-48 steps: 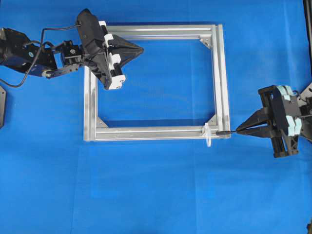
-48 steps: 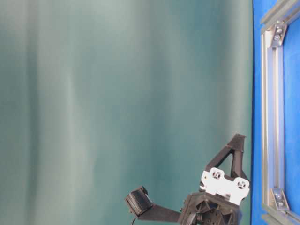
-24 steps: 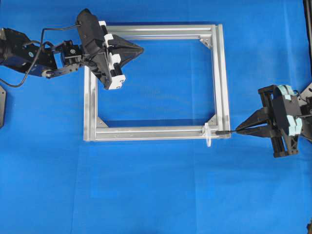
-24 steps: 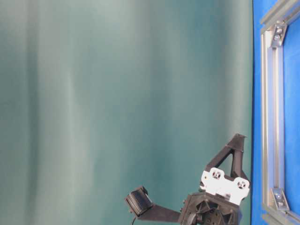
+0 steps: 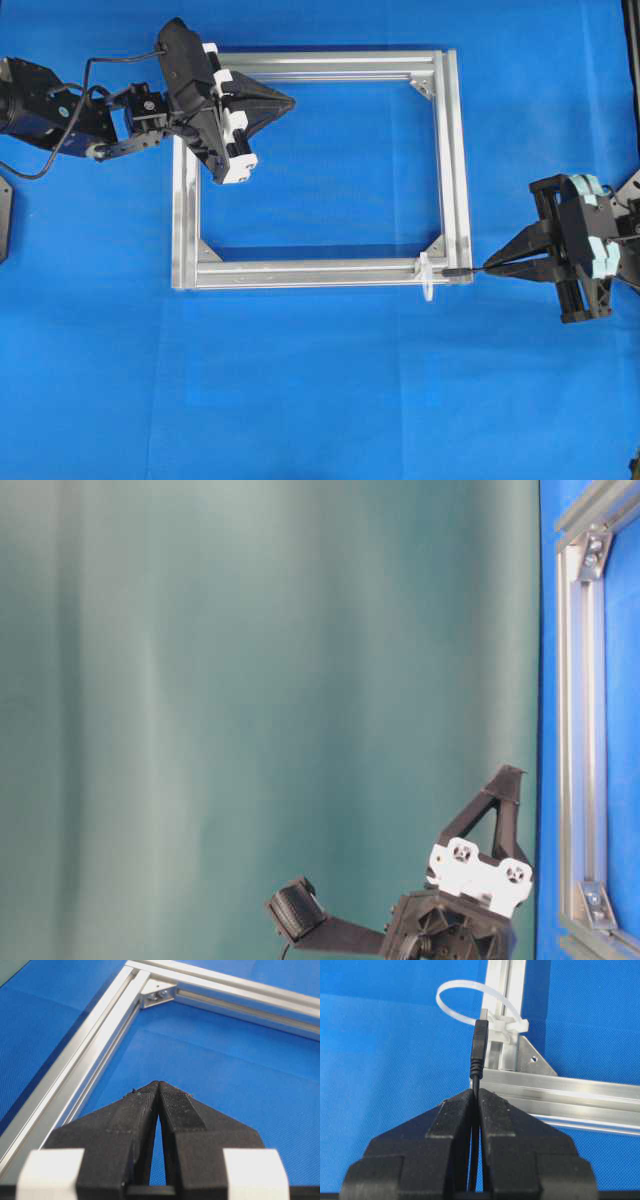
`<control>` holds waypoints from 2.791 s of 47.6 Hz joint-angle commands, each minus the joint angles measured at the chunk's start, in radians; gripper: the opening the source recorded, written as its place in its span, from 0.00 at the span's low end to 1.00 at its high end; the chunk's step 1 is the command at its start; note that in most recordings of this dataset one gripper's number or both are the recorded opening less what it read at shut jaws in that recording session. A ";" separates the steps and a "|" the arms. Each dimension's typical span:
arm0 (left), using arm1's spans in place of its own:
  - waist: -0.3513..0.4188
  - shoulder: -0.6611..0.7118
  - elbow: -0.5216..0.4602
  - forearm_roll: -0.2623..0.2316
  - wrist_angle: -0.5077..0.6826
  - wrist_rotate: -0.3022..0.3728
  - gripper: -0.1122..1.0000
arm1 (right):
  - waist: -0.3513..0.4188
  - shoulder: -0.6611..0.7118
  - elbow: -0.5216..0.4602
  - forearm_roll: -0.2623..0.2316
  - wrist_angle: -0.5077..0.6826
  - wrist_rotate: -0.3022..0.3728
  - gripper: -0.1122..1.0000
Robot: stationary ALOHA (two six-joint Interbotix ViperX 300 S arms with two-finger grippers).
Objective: Insert the wire through the string loop located on the right side.
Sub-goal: 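Align the USB plug with the zip-tie loop on the frame, then push the plug leftward through the white zip-tie loop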
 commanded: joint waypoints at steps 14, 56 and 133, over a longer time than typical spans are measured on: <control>-0.002 -0.032 -0.006 0.002 -0.009 0.002 0.10 | -0.003 -0.003 -0.009 -0.002 -0.009 -0.003 0.08; -0.002 -0.032 -0.006 0.002 -0.009 0.002 0.10 | -0.003 -0.005 -0.009 -0.002 -0.009 -0.003 0.08; -0.005 -0.032 -0.008 0.005 -0.014 0.002 0.10 | 0.003 0.313 -0.129 0.012 -0.281 0.006 0.08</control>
